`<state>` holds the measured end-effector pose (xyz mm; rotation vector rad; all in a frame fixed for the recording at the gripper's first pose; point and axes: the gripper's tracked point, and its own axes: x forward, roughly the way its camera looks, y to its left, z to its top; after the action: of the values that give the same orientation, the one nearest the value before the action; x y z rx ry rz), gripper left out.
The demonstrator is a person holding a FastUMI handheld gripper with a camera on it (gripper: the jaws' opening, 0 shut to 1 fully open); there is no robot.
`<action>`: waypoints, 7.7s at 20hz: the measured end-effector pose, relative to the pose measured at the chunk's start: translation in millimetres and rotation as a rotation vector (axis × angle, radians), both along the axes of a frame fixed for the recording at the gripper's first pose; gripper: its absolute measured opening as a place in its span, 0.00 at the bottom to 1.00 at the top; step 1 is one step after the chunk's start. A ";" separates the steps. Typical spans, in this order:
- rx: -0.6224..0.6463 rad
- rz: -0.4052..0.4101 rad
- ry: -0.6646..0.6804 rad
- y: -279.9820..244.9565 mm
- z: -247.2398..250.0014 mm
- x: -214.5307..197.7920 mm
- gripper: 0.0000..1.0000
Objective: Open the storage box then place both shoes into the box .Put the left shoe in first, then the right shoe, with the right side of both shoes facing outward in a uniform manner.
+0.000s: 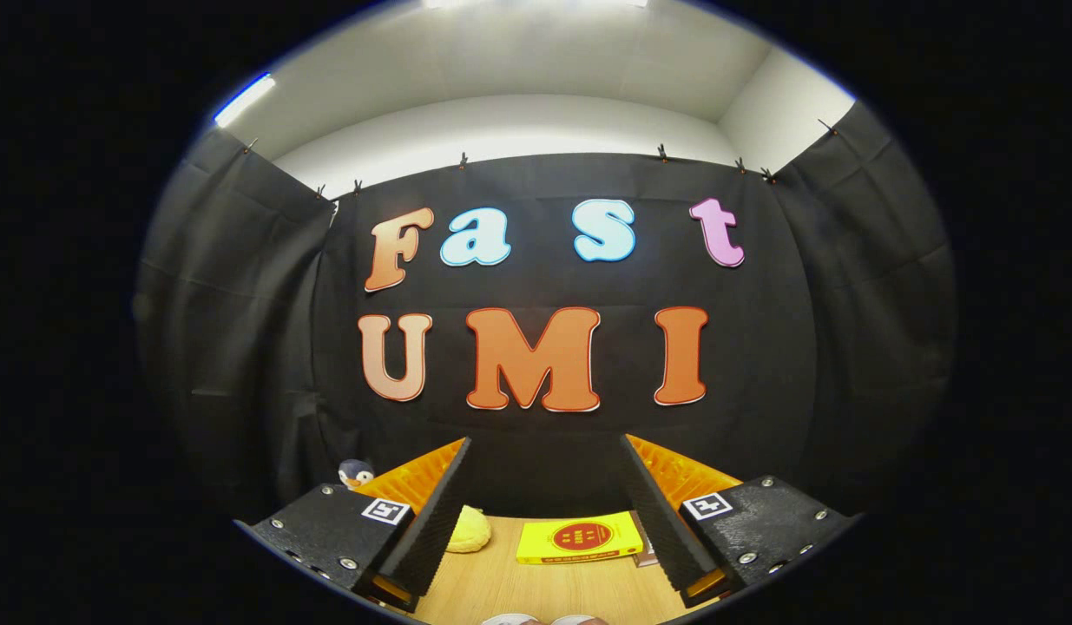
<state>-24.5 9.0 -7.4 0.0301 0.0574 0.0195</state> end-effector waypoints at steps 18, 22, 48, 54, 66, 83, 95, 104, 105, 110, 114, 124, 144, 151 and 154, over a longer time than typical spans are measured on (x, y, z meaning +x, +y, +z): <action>0.124 0.325 0.525 107.1 -156.8 -39.3 0.98; 0.205 0.389 0.701 131.8 -197.9 -57.7 0.98; 0.780 0.591 1.266 246.5 -308.4 -130.8 0.93; 0.883 0.608 1.211 238.7 -261.4 -122.6 0.77; 0.817 0.903 1.044 306.3 -136.8 -129.3 0.44; 0.686 1.057 1.019 475.2 -107.1 -146.1 0.17; 0.611 1.006 1.074 529.1 -138.2 -160.1 0.48; 0.478 0.834 0.989 420.6 -185.5 -130.4 0.76; 0.459 0.800 0.967 401.9 -192.8 -122.2 0.80; 0.339 0.571 0.851 291.3 -229.8 -92.5 0.85; 0.251 0.403 0.853 200.5 -269.2 -90.0 0.85; 0.123 0.133 0.999 56.3 -356.2 -130.0 0.79; -0.081 0.008 1.074 28.6 -442.1 -133.0 0.16; -0.109 -0.022 1.058 25.9 -448.9 -128.6 0.13; -0.003 -0.027 1.054 27.0 -443.9 -122.2 0.02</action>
<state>-146.7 36.0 -451.3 0.0359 1.1107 -0.0259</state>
